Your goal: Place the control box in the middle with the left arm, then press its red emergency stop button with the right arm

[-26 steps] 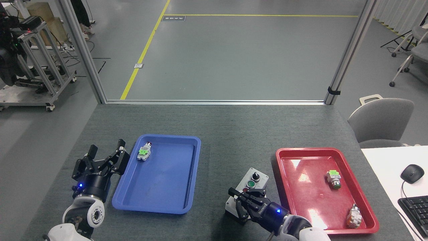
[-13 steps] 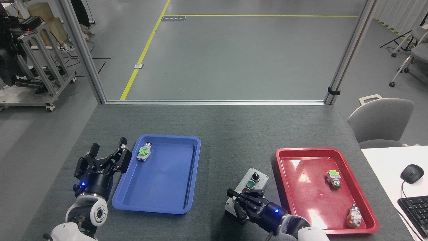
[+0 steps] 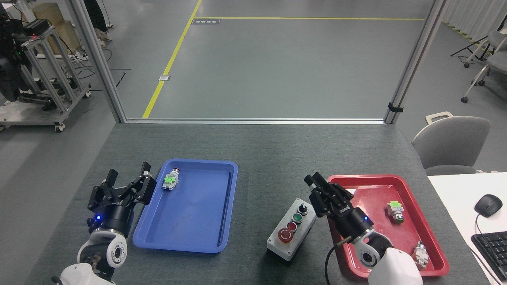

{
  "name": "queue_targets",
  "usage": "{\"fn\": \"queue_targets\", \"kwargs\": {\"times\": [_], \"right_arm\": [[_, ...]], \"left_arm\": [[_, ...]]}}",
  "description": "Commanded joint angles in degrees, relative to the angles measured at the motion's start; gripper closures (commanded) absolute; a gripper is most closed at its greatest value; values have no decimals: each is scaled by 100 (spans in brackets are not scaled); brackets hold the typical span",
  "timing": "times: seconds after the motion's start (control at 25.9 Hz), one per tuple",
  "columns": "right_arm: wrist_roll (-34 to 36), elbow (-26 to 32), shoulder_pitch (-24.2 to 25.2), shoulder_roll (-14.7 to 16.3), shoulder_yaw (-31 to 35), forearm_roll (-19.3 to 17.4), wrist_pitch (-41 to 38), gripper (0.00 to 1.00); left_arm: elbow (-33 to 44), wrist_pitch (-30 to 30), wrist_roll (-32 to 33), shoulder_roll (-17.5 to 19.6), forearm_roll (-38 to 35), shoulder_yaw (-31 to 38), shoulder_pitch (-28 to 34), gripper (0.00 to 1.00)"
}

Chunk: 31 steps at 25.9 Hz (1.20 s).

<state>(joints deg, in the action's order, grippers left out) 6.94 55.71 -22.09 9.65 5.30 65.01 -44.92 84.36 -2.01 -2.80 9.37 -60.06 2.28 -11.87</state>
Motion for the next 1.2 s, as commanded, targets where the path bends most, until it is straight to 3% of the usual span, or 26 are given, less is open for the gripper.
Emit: {"fn": "queue_targets", "kwargs": {"times": [0.0, 0.15, 0.31, 0.43, 0.54, 0.62, 0.85, 1.16], "right_arm": [[-18, 2, -103, 72, 612, -410, -8, 2], [-18, 2, -129, 90, 859, -375, 150, 2], [-9, 133, -121, 107, 841, -349, 1345, 3], [0, 362, -50, 81, 832, -252, 1952, 10], [-9, 625, -15, 37, 806, 152, 2496, 12], [-9, 801, 3, 19, 736, 442, 2918, 2], [-18, 881, 73, 63, 76, 1585, 3674, 2], [-9, 881, 205, 11, -3, 1682, 3762, 2]], "left_arm": [[-7, -1, -10, 3, 4, 9, 0, 1], [2, -10, -10, 39, -5, 9, 0, 1], [2, -54, -1, 47, -14, 0, 53, 1], [2, -72, -1, 56, -40, -44, 80, 1], [-34, -72, -1, 3, -102, -114, 273, 1], [-69, -37, -1, 3, -163, -264, 396, 1], [-183, -63, -18, -14, -172, -483, 827, 1], [-227, -81, -106, -58, -119, -474, 897, 1]]}}
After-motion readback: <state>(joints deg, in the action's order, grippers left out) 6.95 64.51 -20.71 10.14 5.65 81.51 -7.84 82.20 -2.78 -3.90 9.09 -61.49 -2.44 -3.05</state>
